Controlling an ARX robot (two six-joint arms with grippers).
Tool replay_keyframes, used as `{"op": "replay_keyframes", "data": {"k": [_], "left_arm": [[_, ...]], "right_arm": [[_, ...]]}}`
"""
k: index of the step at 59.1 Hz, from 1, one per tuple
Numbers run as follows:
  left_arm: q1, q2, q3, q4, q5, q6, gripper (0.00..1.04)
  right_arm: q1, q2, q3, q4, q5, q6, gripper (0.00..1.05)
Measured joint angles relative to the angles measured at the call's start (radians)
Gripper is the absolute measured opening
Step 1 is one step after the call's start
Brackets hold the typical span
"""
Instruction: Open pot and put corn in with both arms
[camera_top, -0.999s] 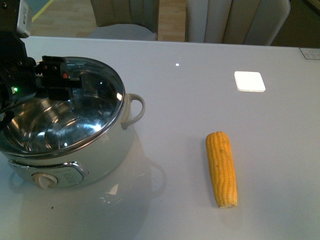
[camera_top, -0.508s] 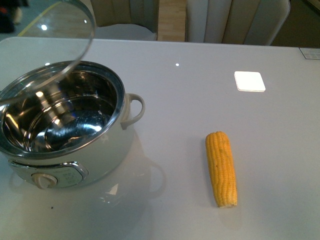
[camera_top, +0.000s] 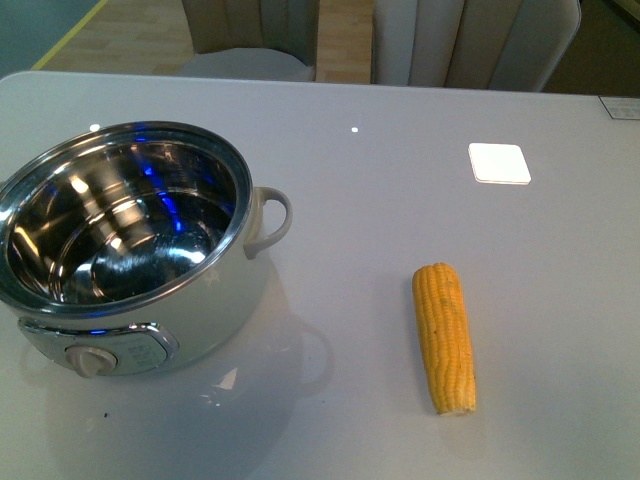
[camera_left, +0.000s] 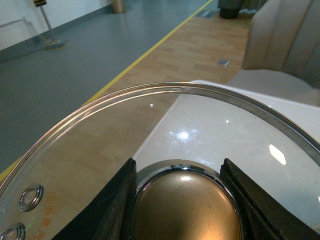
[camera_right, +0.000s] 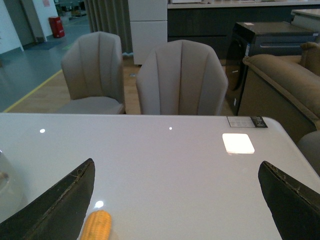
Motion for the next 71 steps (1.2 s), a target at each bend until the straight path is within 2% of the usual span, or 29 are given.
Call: {"op": "replay_keyframes", "data": {"k": [6, 17, 31, 42, 71], "left_arm": [[0.093, 0.149, -0.036, 0.122, 0.027, 0.027, 0.44], [0.116, 0.375, -0.044, 0.277, 0.012, 0.037, 0.44], [0.066, 0.623, 0.008, 0.407, -0.052, 0.029, 0.44], [-0.01, 0.774, 0.117, 0.489, -0.1, 0.03, 0.44], [-0.094, 0.94, 0.243, 0.501, -0.147, 0.002, 0.44]], "right_arm": [[0.0, 0.0, 0.0, 0.0, 0.0, 0.0, 0.96], [0.0, 0.0, 0.0, 0.0, 0.0, 0.0, 0.96], [0.0, 0.0, 0.0, 0.0, 0.0, 0.0, 0.96], [0.0, 0.0, 0.0, 0.0, 0.0, 0.0, 0.96], [0.0, 0.0, 0.0, 0.0, 0.0, 0.0, 0.96]]}}
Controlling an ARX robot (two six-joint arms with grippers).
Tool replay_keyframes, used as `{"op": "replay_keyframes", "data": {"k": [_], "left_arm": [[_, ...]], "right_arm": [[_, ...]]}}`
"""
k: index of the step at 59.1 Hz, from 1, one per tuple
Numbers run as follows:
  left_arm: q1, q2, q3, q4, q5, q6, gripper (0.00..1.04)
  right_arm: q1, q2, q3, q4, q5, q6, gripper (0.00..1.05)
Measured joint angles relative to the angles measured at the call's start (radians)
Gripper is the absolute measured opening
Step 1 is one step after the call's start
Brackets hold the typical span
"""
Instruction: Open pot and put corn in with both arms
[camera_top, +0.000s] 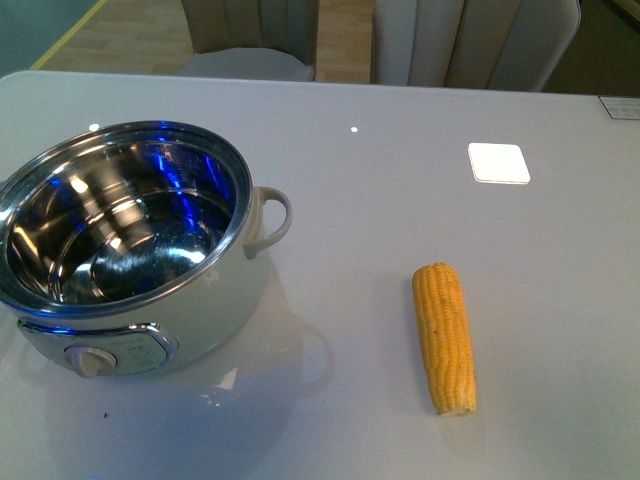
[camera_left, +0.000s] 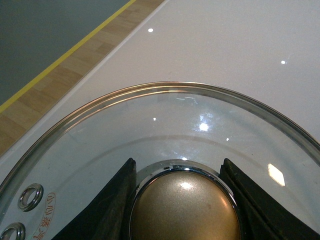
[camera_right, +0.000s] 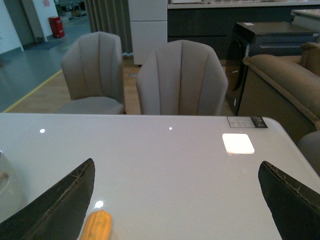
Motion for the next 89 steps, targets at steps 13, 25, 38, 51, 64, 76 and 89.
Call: {"op": "replay_keyframes", "data": {"k": [13, 25, 38, 51, 64, 76, 89], "left_arm": [[-0.011, 0.05, 0.019, 0.0, -0.006, -0.011, 0.44], [-0.018, 0.077, 0.028, 0.002, -0.01, -0.037, 0.44], [-0.018, 0.082, 0.029, 0.005, -0.01, -0.045, 0.44], [-0.018, 0.082, 0.029, 0.005, -0.01, -0.05, 0.53], [-0.018, 0.082, 0.029, 0.005, -0.014, -0.052, 0.94], [-0.018, 0.069, -0.003, 0.005, -0.017, -0.057, 0.97], [0.024, -0.297, -0.202, -0.07, 0.036, -0.105, 0.98]], "right_arm": [[0.0, 0.0, 0.0, 0.0, 0.0, 0.0, 0.96], [0.0, 0.0, 0.0, 0.0, 0.0, 0.0, 0.96], [0.0, 0.0, 0.0, 0.0, 0.0, 0.0, 0.96], [0.0, 0.0, 0.0, 0.0, 0.0, 0.0, 0.96], [0.0, 0.0, 0.0, 0.0, 0.0, 0.0, 0.96], [0.0, 0.0, 0.0, 0.0, 0.0, 0.0, 0.96], [0.0, 0.001, 0.0, 0.0, -0.002, 0.0, 0.96]]}}
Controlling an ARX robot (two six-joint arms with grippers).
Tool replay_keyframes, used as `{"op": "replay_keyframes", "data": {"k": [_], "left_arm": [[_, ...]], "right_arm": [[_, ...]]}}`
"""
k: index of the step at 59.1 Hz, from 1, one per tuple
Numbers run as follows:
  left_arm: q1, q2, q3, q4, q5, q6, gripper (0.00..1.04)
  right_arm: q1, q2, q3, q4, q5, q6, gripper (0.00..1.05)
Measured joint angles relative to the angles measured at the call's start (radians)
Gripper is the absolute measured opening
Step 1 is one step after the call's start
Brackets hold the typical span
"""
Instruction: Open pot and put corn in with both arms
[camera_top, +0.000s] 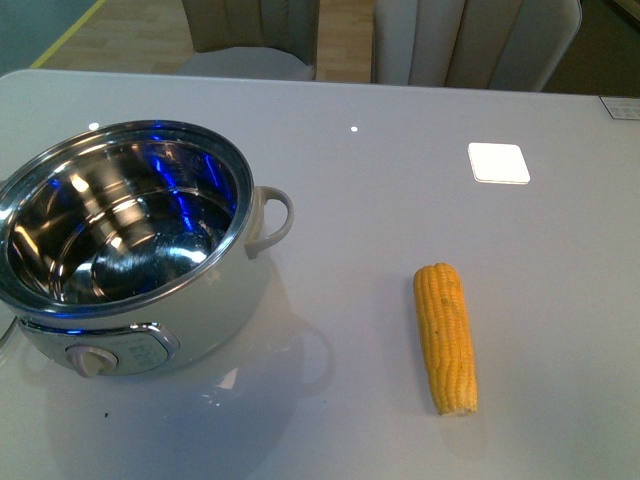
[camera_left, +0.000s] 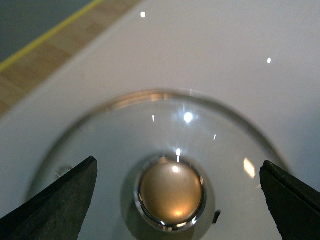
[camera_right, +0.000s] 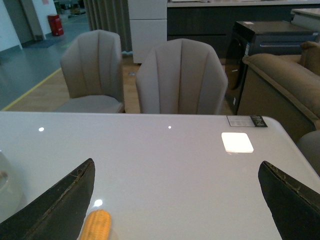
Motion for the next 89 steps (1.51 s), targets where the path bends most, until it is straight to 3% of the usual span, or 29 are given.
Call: {"op": "replay_keyframes", "data": {"k": [24, 34, 45, 59, 61, 66, 70, 75, 86, 89], "left_arm": [[0.029, -0.758, -0.144, -0.416, 0.111, -0.096, 0.98], [-0.013, -1.126, -0.219, -0.65, 0.15, -0.133, 0.98], [-0.069, -1.474, -0.279, -0.914, 0.13, -0.175, 0.98], [-0.127, -1.612, -0.322, -1.048, 0.119, -0.179, 0.97], [-0.123, -1.612, -0.344, -0.975, 0.188, -0.147, 0.91], [-0.156, -1.648, -0.388, -0.898, 0.228, -0.078, 0.77], [-0.203, -1.695, -0.413, -0.912, 0.192, -0.051, 0.64], [-0.284, -1.775, -0.443, -0.959, 0.109, -0.032, 0.4], [-0.373, -1.863, -0.471, -1.018, 0.022, -0.027, 0.07], [-0.393, -1.883, -0.476, -1.032, 0.006, -0.026, 0.03]], "right_arm": [[0.0, -0.002, 0.0, 0.0, 0.002, 0.0, 0.96], [0.0, -0.002, 0.0, -0.001, 0.002, 0.0, 0.96], [0.0, -0.002, 0.0, -0.001, 0.002, 0.0, 0.96], [0.0, -0.002, 0.0, -0.001, 0.002, 0.0, 0.96], [0.0, -0.002, 0.0, -0.001, 0.003, 0.0, 0.96], [0.0, -0.002, 0.0, -0.001, 0.002, 0.0, 0.96], [0.0, -0.002, 0.0, -0.001, 0.002, 0.0, 0.96], [0.0, -0.002, 0.0, -0.001, 0.002, 0.0, 0.96], [0.0, -0.002, 0.0, -0.001, 0.002, 0.0, 0.96], [0.0, -0.002, 0.0, -0.001, 0.002, 0.0, 0.96]]}}
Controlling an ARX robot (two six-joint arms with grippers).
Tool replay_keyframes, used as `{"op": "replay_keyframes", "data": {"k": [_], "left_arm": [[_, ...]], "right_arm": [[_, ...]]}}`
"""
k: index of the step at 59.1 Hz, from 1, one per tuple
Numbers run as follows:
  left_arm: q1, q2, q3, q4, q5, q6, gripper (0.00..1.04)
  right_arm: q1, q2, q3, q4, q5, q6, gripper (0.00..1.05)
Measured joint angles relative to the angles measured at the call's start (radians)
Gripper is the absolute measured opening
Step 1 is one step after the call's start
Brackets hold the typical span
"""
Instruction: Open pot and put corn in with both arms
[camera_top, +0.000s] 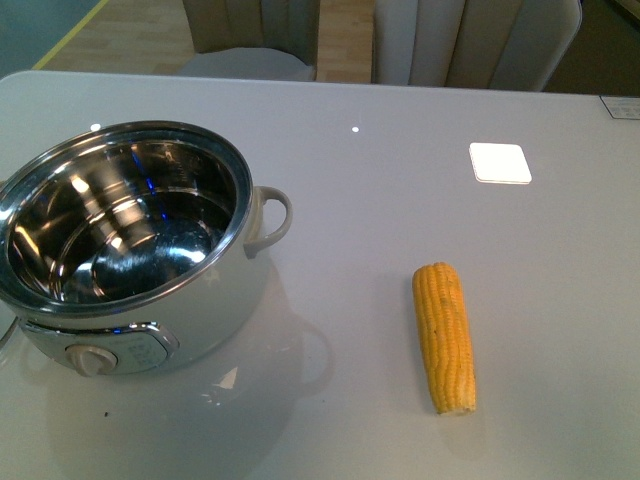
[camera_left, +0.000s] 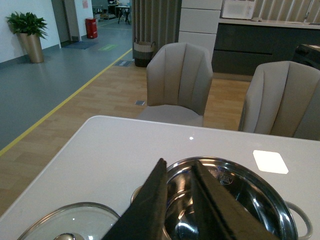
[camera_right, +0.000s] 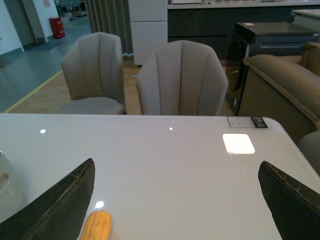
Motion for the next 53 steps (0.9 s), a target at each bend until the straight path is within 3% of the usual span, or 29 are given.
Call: {"op": "replay_keyframes", "data": {"k": [8, 13, 16, 33, 38, 53], "left_arm": [[-0.042, -0.047, -0.009, -0.035, -0.04, 0.002, 0.03], [-0.134, -0.085, -0.035, -0.035, -0.156, 0.002, 0.03], [-0.165, -0.097, -0.04, -0.045, -0.153, 0.003, 0.03], [-0.173, -0.172, -0.04, -0.114, -0.167, 0.004, 0.03], [-0.173, -0.29, -0.04, -0.265, -0.167, 0.005, 0.03], [-0.173, -0.336, -0.04, -0.285, -0.167, 0.005, 0.03]], "right_arm": [[0.0, 0.0, 0.0, 0.0, 0.0, 0.0, 0.96], [0.0, 0.0, 0.0, 0.0, 0.001, 0.0, 0.96], [0.0, 0.0, 0.0, 0.0, 0.0, 0.0, 0.96], [0.0, 0.0, 0.0, 0.0, 0.0, 0.0, 0.96], [0.0, 0.0, 0.0, 0.0, 0.0, 0.0, 0.96], [0.0, 0.0, 0.0, 0.0, 0.0, 0.0, 0.96]]}}
